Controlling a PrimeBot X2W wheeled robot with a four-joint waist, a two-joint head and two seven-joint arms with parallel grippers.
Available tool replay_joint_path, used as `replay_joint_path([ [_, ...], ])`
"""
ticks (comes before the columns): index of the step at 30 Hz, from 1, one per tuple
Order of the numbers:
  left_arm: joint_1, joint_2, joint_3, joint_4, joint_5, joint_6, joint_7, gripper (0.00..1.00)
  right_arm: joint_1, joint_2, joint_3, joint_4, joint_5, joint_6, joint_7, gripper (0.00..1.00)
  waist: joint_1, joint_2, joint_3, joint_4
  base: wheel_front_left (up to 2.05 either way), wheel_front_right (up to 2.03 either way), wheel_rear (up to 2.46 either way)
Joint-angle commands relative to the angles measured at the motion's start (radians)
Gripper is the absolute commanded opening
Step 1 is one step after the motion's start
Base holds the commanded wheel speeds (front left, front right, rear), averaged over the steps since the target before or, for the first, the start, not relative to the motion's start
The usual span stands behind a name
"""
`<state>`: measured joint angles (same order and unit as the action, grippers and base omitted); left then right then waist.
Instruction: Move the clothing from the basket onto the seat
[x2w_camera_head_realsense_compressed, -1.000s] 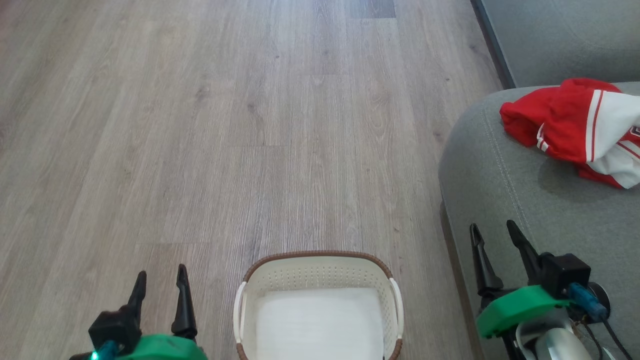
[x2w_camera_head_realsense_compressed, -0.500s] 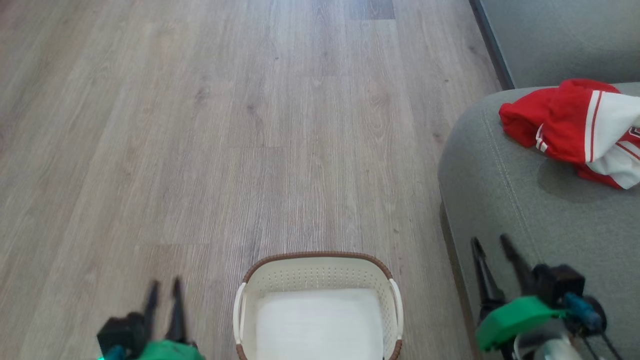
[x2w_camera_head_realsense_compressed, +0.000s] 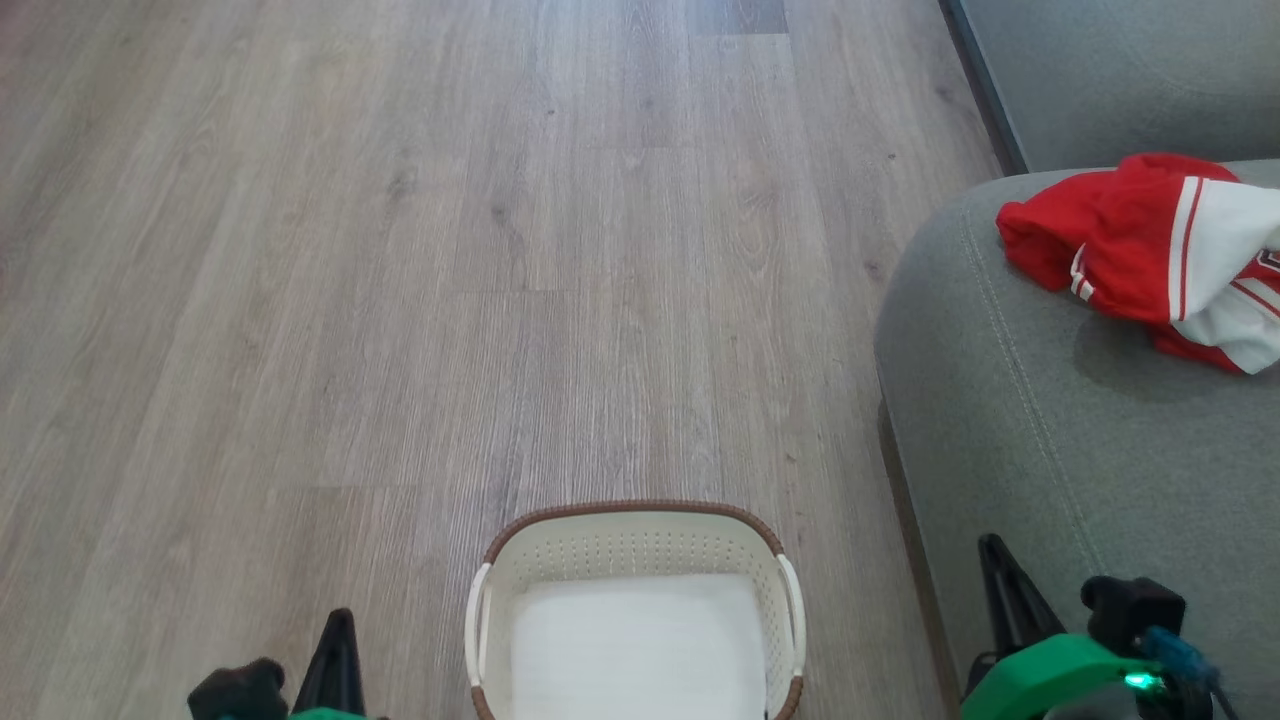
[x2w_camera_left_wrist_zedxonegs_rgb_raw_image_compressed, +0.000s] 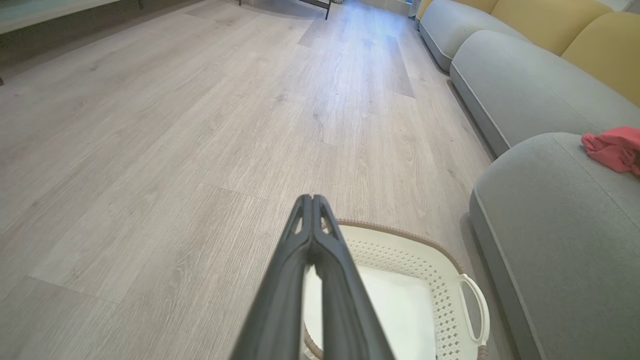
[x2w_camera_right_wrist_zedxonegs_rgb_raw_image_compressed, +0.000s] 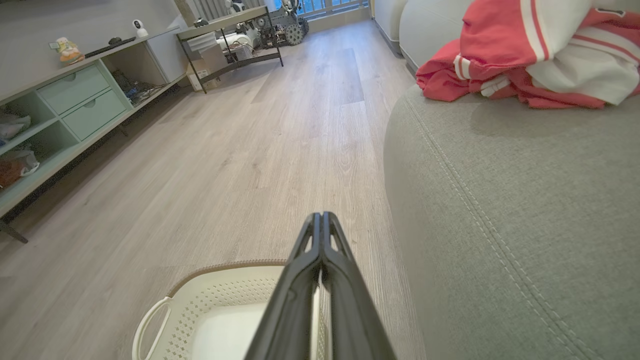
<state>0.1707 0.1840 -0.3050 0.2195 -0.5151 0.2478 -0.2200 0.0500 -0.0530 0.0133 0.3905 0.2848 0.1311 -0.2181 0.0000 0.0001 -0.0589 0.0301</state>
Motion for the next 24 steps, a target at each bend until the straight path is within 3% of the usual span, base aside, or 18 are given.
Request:
replay_joint_path([
  [1,-0.046,0.004,0.029,-0.027,-0.023,-0.009,0.007,0.00,-0.051,0.000,-0.005,-0.039,0.029,0.000,0.010,0.00,0.0000,-0.0001,0.001,0.000,0.00,0.00,0.00],
  [24,-0.095,-0.019,0.102,-0.013,-0.248,-0.085,0.069,0.00,-0.073,0.001,-0.030,-0.061,0.295,0.000,0.075,0.00,0.0000,-0.0001,0.013,-0.006,0.00,0.00,0.00],
])
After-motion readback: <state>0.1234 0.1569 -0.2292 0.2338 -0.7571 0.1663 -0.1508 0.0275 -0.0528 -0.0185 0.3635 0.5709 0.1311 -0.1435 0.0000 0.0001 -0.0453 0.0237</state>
